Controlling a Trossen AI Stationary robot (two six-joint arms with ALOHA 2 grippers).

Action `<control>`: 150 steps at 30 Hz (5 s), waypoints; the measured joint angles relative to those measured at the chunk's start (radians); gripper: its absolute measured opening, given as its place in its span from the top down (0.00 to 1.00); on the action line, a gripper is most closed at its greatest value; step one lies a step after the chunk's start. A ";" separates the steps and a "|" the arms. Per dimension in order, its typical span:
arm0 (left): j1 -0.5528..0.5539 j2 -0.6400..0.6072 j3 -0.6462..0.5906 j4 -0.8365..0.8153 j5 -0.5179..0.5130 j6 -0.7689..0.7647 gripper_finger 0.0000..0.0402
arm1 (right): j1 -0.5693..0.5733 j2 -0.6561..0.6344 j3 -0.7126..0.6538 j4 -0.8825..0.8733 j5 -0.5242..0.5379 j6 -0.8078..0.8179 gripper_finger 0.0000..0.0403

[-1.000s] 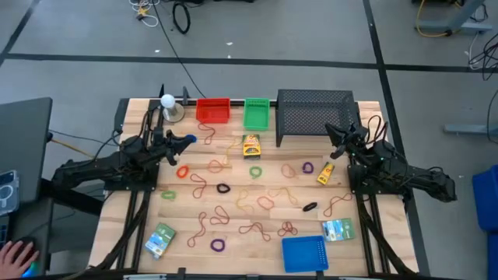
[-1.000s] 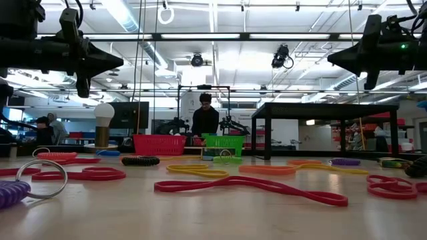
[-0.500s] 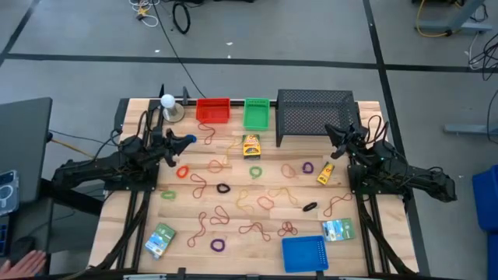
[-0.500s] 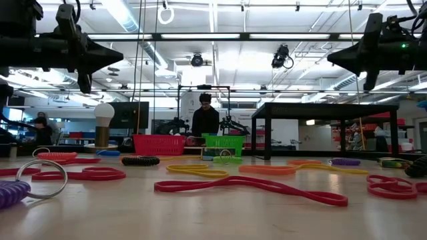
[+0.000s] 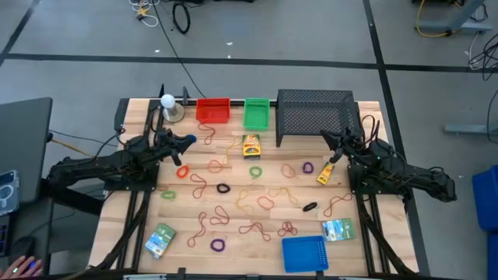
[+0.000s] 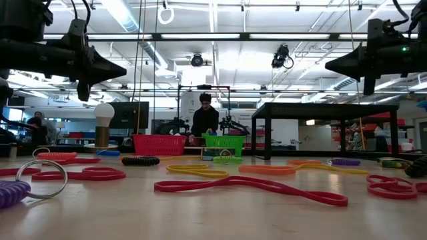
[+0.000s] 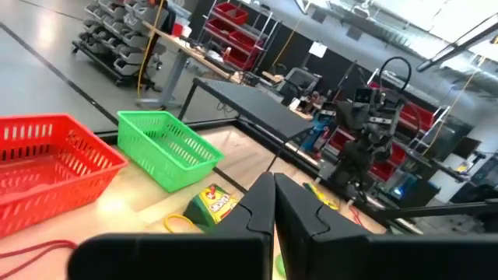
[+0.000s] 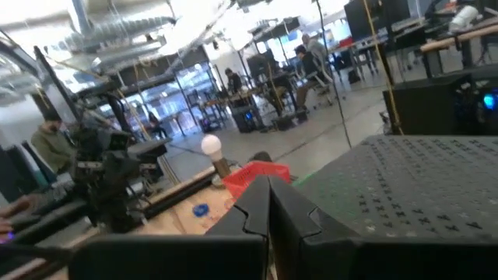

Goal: Pick & Place Office Desk Supplies
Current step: Put the blue bin on the shelf

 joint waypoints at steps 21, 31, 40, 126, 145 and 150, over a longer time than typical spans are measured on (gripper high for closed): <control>0.001 0.060 0.005 0.018 -0.027 -0.013 0.98 | 0.144 0.356 0.389 -0.527 -0.139 0.006 1.00; 0.000 0.063 0.023 0.013 -0.122 0.025 0.95 | 0.419 0.813 0.735 -0.845 -0.344 0.046 0.95; 0.001 0.084 0.023 0.012 -0.129 0.055 0.98 | 0.656 1.166 0.860 -0.872 -0.477 0.154 0.78; 0.000 0.206 0.025 0.013 -0.143 0.095 0.97 | 0.938 1.556 0.866 -0.446 -0.454 0.679 0.96; 0.000 0.205 0.025 0.018 -0.165 0.021 0.97 | 0.486 1.403 0.867 -0.767 -0.083 1.322 0.96; 0.000 0.205 0.025 0.020 -0.176 0.038 0.97 | 0.475 1.440 0.867 -0.797 -0.088 1.327 0.88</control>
